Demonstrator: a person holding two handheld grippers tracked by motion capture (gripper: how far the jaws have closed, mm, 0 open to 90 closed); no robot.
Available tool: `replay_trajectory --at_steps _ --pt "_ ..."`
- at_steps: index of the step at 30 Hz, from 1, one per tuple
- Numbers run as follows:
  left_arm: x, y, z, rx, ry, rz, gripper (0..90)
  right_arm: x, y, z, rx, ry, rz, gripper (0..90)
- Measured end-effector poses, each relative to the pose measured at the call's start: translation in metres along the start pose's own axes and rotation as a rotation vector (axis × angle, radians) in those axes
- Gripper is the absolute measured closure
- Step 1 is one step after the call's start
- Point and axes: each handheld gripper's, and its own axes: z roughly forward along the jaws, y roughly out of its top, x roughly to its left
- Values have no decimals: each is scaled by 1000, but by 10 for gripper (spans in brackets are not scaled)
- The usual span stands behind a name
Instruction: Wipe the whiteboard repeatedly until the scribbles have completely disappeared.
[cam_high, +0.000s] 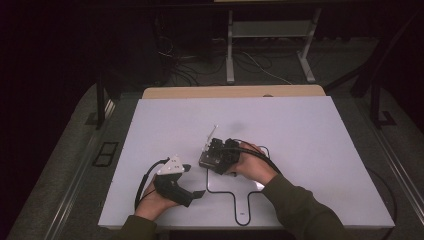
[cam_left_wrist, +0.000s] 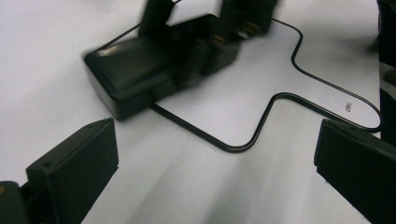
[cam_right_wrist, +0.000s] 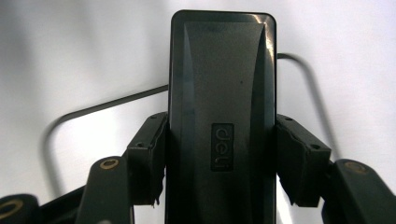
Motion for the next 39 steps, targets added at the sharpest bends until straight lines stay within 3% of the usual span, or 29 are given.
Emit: replay_trajectory --at_steps 4,8,12,19,26,32,39 --pt "0 0 0 0 -1 0 0 -18 6 5 -3 0 65 391" --pt "0 0 0 1 -1 -4 0 -33 9 8 2 -14 92 391" --pt "0 -1 -1 -2 0 -3 0 -42 8 9 7 -57 103 391" --pt "0 -1 -2 -2 2 -4 0 -56 -2 6 14 -79 132 391" --pt "0 -1 -1 0 2 -4 0 -51 -3 5 23 -84 124 391" --pt "1 -1 -1 -2 0 -5 0 -34 4 6 2 -11 92 390" --pt "1 -2 -1 -4 -2 -6 0 -37 -4 3 -39 47 126 390"
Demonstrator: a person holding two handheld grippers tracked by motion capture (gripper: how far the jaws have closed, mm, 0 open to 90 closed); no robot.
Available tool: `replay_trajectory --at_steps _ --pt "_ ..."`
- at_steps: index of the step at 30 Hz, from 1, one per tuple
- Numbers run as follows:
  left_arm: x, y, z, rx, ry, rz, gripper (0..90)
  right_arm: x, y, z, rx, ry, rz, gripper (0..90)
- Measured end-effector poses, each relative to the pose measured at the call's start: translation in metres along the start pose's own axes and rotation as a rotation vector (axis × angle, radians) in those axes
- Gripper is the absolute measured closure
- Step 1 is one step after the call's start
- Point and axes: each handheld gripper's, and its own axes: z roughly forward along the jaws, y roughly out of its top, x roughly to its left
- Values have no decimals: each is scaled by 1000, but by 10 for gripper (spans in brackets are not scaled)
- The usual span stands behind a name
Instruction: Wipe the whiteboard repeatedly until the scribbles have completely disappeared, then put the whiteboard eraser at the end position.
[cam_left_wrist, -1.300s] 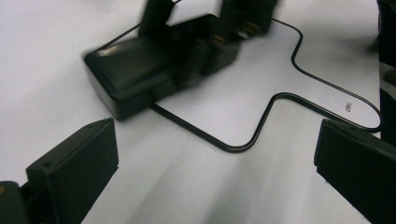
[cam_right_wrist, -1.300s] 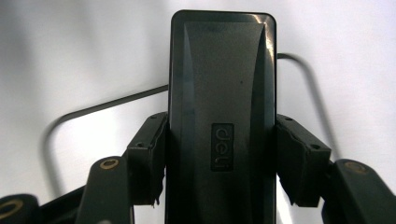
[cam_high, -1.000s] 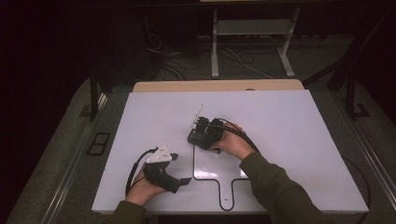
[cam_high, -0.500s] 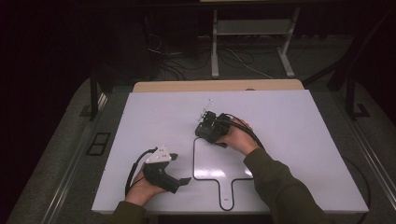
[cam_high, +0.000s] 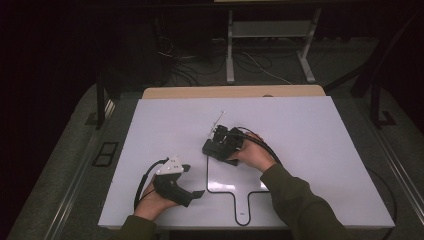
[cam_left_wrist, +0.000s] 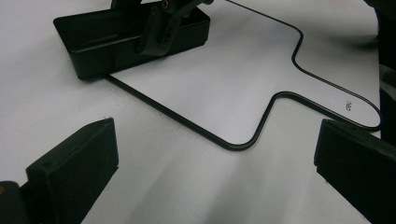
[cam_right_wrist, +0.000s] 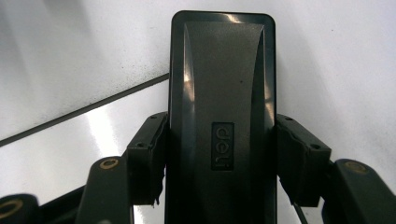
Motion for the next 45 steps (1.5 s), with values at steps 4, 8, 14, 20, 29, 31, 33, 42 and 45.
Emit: replay_trajectory --at_steps 4,8,14,20,29,31,33,42,45 --pt "1 -1 -1 -3 0 -5 0 -7 -3 -7 -34 21 26 391" --pt "3 -2 -1 -4 0 -8 0 -14 -6 -16 -71 44 48 391" --pt "2 -2 -2 -5 1 -9 0 -22 -12 -28 -107 54 79 390" --pt "1 -1 -2 -6 5 -11 0 -31 -17 -36 -133 51 103 390" --pt "-1 -1 -2 -7 6 -7 0 -47 -21 -50 -174 31 145 390" --pt "0 -2 -3 1 6 -6 0 -53 -23 -54 -188 27 152 390" --pt "0 -2 -3 0 7 -5 0 -58 -24 -56 -197 20 164 390" --pt "2 -3 -4 -15 2 -18 0 -80 -27 -55 -201 -15 231 389" --pt "2 -4 -6 -12 9 -9 0 -90 -25 -56 -207 -26 253 389"
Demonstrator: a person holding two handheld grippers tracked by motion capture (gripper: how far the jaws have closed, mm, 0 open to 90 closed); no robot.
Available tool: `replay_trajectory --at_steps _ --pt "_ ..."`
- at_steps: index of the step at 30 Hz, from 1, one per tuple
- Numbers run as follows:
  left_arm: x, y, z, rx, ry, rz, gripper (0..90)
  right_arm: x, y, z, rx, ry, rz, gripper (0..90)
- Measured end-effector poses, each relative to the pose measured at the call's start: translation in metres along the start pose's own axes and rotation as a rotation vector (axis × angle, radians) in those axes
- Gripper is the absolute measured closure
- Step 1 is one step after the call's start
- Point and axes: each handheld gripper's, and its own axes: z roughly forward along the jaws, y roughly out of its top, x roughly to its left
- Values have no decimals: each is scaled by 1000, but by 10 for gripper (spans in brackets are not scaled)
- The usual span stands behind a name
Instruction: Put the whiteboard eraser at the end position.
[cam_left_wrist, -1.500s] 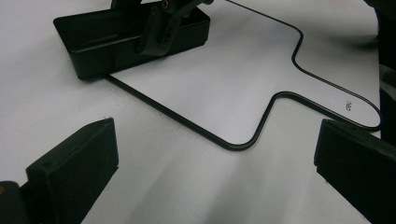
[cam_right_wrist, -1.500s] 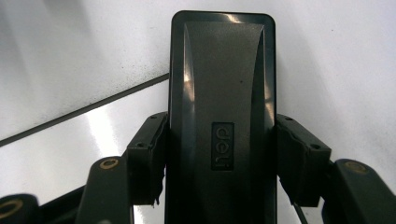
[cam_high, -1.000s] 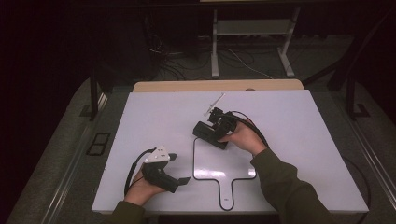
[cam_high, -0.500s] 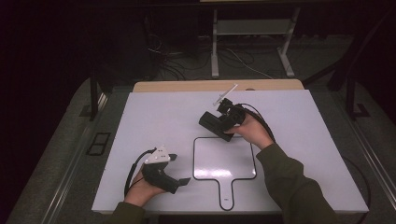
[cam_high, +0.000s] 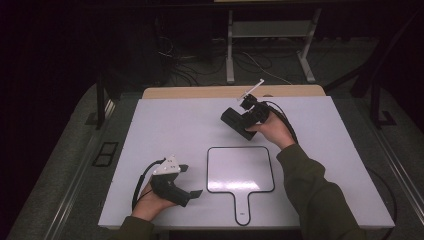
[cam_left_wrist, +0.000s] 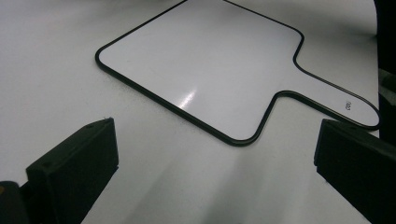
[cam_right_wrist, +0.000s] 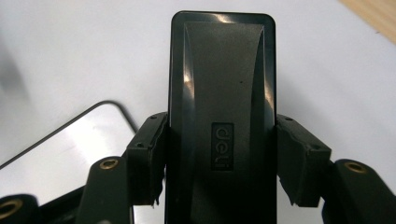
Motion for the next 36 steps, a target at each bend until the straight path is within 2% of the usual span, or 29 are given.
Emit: replay_trajectory --at_steps 2,9,14,17,19,20,25,29,30,36 --pt "0 0 0 1 0 2 0 -3 4 1 3 -17 2 389" --pt "-1 1 0 1 0 9 0 -13 14 12 27 -33 14 388" --pt "-2 0 1 4 -2 4 0 -20 14 27 64 -47 15 388" --pt "-1 0 0 6 -1 6 0 -25 12 37 79 -50 40 388" --pt "-1 0 0 6 -1 8 0 -28 10 43 90 -55 20 387" --pt "0 0 1 8 -1 9 0 -28 10 45 91 -48 28 387" --pt "0 0 2 13 2 16 0 -31 9 55 118 -79 21 387" --pt "2 0 3 17 5 31 0 -32 7 59 126 -89 22 387" --pt "3 0 4 18 7 32 0 -33 7 60 129 -96 9 387" --pt "2 -1 4 16 10 34 0 -33 5 64 132 -98 19 387"
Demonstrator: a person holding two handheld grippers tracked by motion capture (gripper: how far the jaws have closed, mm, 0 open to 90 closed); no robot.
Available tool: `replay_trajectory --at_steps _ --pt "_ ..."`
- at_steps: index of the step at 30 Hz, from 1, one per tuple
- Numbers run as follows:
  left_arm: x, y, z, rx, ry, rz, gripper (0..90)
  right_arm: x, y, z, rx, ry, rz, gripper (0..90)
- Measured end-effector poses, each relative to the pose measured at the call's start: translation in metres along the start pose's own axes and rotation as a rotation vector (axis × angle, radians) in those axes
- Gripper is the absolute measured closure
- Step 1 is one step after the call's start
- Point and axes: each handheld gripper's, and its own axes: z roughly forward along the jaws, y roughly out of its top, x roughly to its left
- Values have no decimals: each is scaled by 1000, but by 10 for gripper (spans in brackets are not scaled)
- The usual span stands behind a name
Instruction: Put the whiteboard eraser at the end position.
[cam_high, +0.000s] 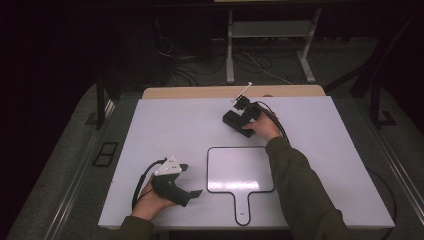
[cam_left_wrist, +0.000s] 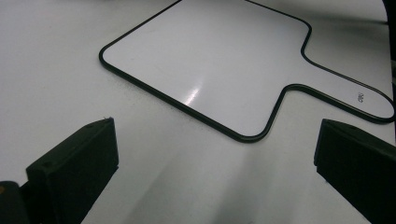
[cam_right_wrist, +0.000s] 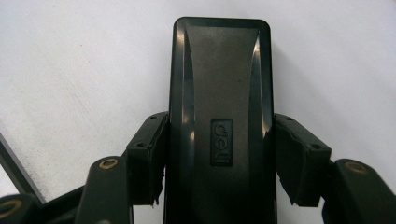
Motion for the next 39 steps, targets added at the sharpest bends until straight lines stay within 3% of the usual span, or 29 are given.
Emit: replay_trajectory --at_steps 7,9,17,30,34,39 --pt "2 -1 0 -5 3 -2 0 -2 -2 -1 -8 0 1 382" --pt "2 0 0 -5 4 -3 0 -1 -2 -3 -17 11 22 377" --pt "0 0 1 -6 5 -9 0 -3 -3 -9 -82 32 49 258" --pt "-1 1 0 -15 7 -14 0 0 -17 -35 -222 71 54 199" --pt "0 2 0 -22 7 -18 0 3 -24 -42 -264 62 46 190" --pt "-1 3 1 -22 4 -18 0 5 -31 -48 -293 73 51 172"
